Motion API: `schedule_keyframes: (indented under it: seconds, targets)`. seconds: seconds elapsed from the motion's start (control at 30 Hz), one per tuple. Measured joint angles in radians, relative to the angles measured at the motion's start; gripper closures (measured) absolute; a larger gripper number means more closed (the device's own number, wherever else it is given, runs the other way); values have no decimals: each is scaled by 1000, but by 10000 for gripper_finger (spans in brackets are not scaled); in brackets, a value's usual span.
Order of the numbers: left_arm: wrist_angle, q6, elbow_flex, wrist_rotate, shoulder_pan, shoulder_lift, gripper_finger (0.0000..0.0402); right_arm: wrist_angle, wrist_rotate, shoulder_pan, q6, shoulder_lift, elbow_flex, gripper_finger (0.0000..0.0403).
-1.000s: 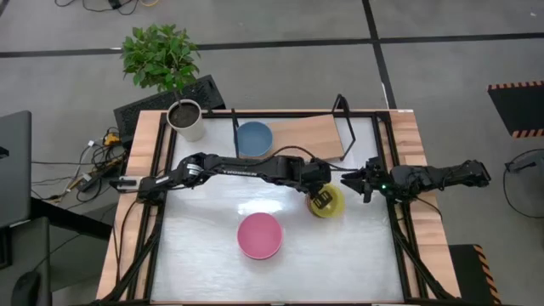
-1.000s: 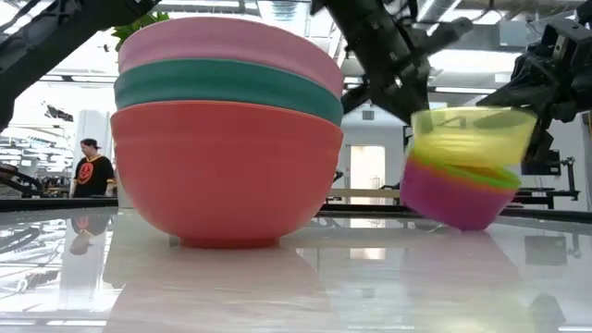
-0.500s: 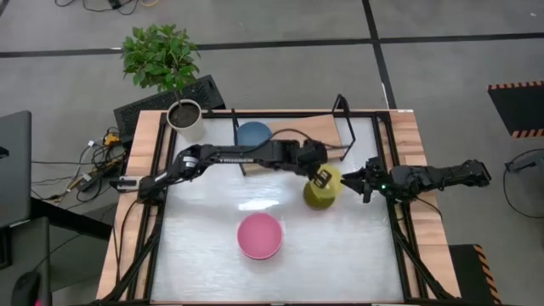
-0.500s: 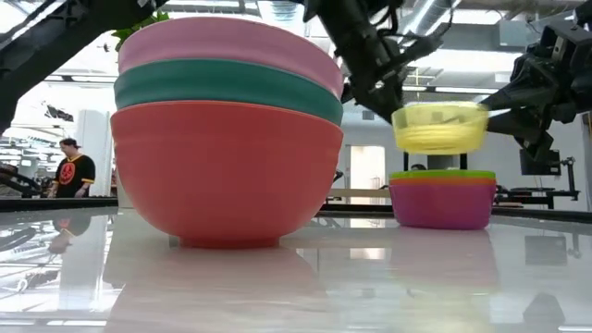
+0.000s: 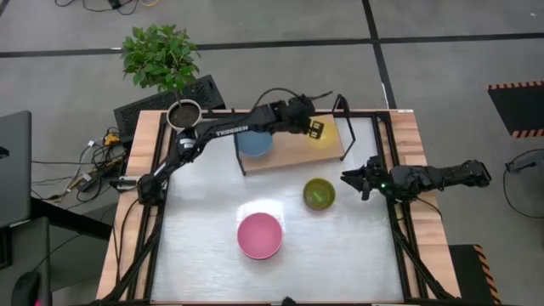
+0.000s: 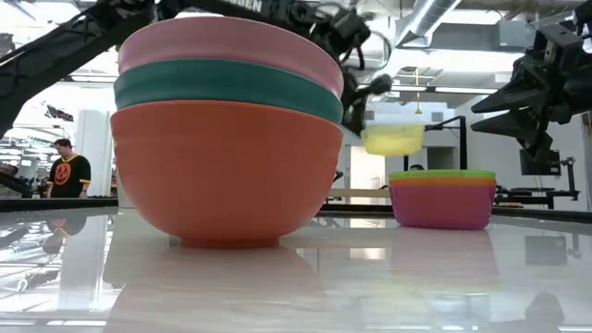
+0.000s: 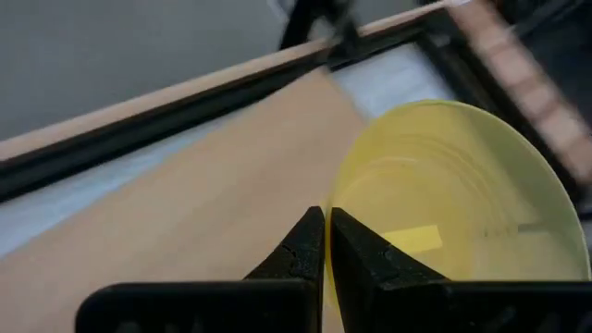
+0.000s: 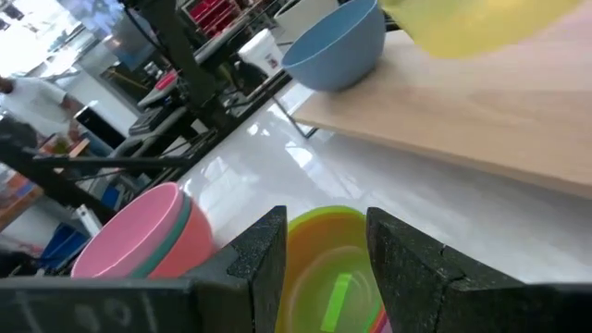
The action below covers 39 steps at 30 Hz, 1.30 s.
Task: Place and stack bowls onto a shelf
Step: Put the small yellow bowl on the shelf, then stack the small green bowl on top of the small yellow bowl on the shelf
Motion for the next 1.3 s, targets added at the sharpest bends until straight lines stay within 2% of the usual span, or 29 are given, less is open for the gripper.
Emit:
schedule_keyframes:
  seconds: [0.27, 0.37, 0.5, 0.7, 0.83, 1.07, 1.17, 1.3]
  targets:
    - [-11, 32, -90, 34, 41, 4, 401, 0, 15, 0, 19, 0, 0, 228]
    - [42, 47, -127, 45, 42, 3, 401, 0, 15, 0, 19, 0, 0, 228]
    - [34, 71, -132, 58, 41, 3, 401, 0, 15, 0, 19, 0, 0, 228]
    - [35, 126, -132, -1, 40, 3, 396, 0, 15, 0, 20, 0, 0, 228]
    - [36, 160, -132, 44, 43, 3, 363, 0, 15, 0, 20, 0, 0, 228]
    - [87, 271, -126, 45, 43, 3, 276, 0, 16, 0, 19, 0, 0, 228]
    - [88, 328, -70, 55, 43, 2, 250, 1, 15, 0, 20, 0, 0, 228]
    - [27, 439, 37, 128, 20, -5, 238, 1, 16, 0, 19, 0, 0, 228]
